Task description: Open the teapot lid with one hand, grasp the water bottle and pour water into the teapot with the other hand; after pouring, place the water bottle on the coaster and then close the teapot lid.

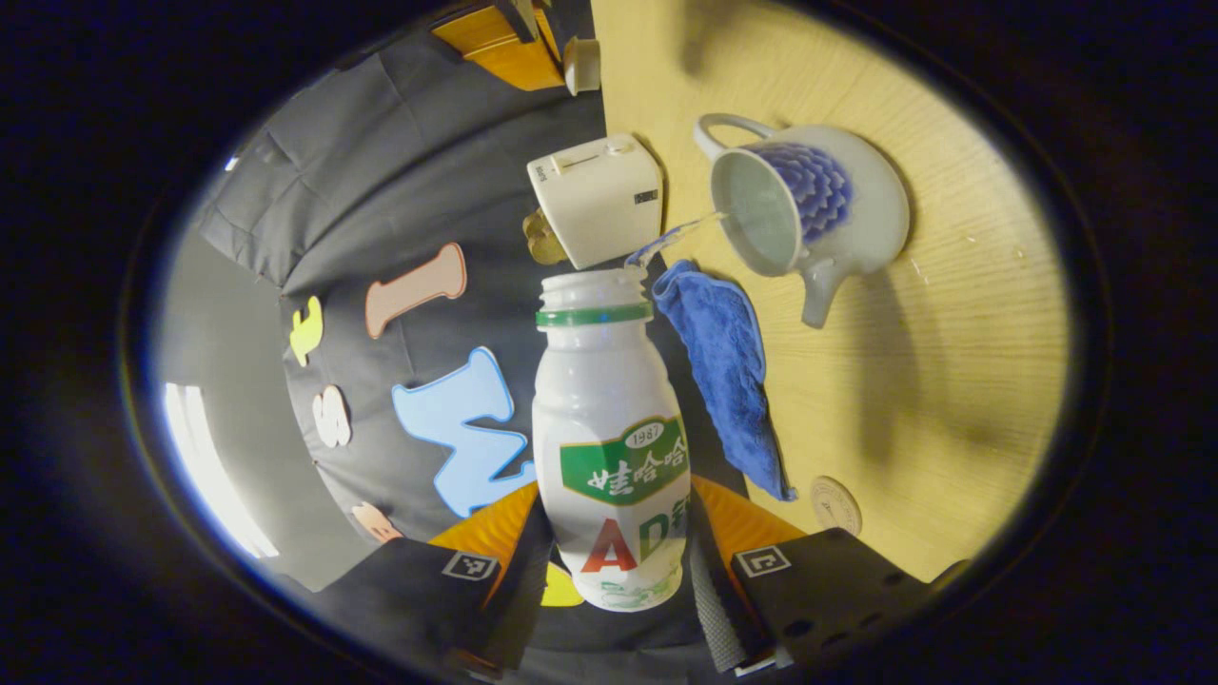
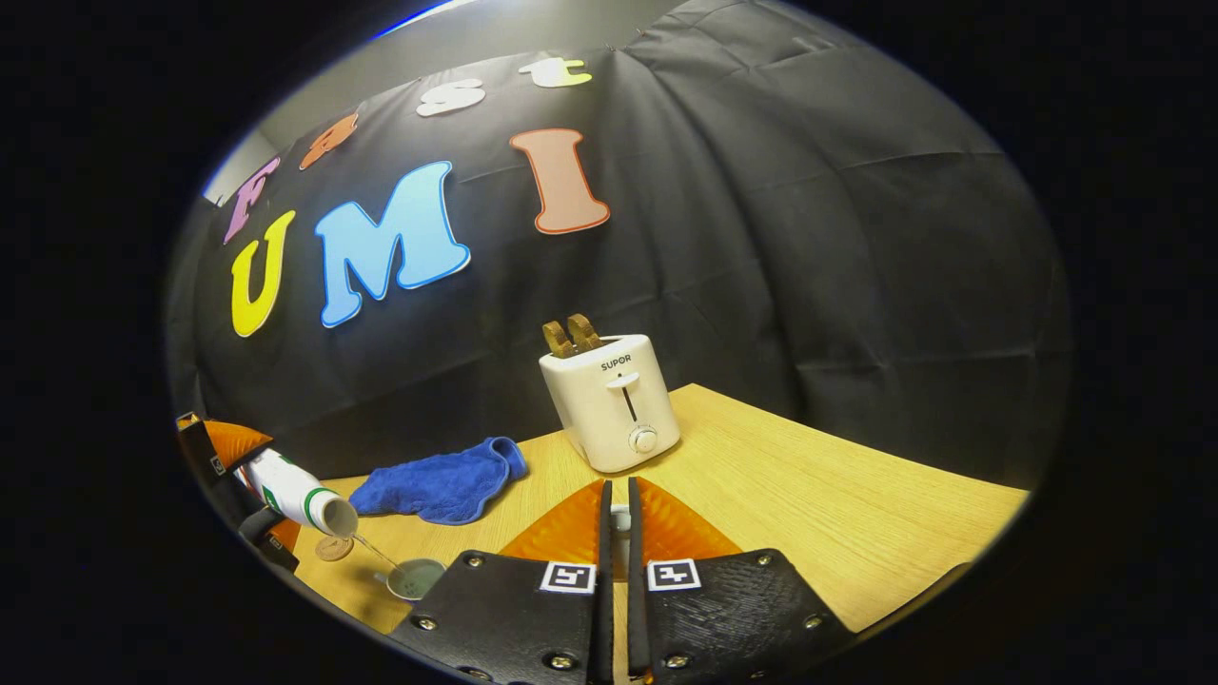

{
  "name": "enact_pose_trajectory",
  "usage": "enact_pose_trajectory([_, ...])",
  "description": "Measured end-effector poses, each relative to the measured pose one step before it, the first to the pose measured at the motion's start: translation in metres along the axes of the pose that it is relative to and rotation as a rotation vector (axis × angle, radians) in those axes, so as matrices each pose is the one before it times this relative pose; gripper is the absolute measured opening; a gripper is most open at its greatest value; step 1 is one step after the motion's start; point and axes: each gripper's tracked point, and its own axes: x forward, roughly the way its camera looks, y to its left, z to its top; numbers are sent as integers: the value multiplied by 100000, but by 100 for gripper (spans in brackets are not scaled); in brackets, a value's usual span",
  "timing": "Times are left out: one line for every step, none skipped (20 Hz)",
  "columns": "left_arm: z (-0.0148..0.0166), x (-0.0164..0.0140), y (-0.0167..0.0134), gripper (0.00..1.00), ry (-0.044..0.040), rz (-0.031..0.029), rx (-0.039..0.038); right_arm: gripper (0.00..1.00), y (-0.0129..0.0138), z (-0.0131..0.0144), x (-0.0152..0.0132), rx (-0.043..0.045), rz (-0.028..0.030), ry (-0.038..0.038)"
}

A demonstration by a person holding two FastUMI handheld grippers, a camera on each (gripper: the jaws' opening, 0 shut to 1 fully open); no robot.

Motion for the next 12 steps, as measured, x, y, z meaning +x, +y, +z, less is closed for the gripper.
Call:
enact_pose_trajectory([-129, 65, 16, 81, -119, 13, -90, 6, 36, -15, -43, 21, 250, -74])
enact_pose_trajectory([99, -43, -32, 75, 84, 76, 39, 6, 38, 44, 33, 1, 241, 49])
enact_pose_trajectory([14, 45, 59, 78, 9, 152, 11, 6, 103, -182, 77, -192, 192, 160])
enact_pose_trajectory([-73, 55, -12, 75, 113, -90, 2, 6, 66, -15, 7, -381, 56, 269])
enact_pose_trajectory([-62, 65, 29, 76, -58, 95, 295, 6, 34, -120, 63, -426, 173, 135])
enact_pose_trajectory([28, -38, 42, 76, -99, 376, 424, 6, 96, 12, -40, -306, 220, 53])
enact_pose_trajectory([83, -29, 95, 78, -251, 453, 429, 6, 103, -5, -37, -275, 208, -39])
enact_pose_trajectory([-42, 48, 85, 81, -119, 305, 258, 6, 12, 43, 70, -361, -1, -37])
enact_pose_trajectory([52, -54, -44, 81, -104, 308, 88, 6, -64, -10, -2, -213, -48, -26])
enact_pose_trajectory([33, 22, 16, 81, -280, 104, 199, 6, 11, 20, 34, 20, 54, 8])
enact_pose_trajectory([18, -38, -17, 81, -179, 159, 225, 6, -4, -49, -21, -93, -65, 72])
enact_pose_trajectory([27, -60, 21, 81, -161, 52, 255, 6, -37, -9, 58, -113, -106, 155])
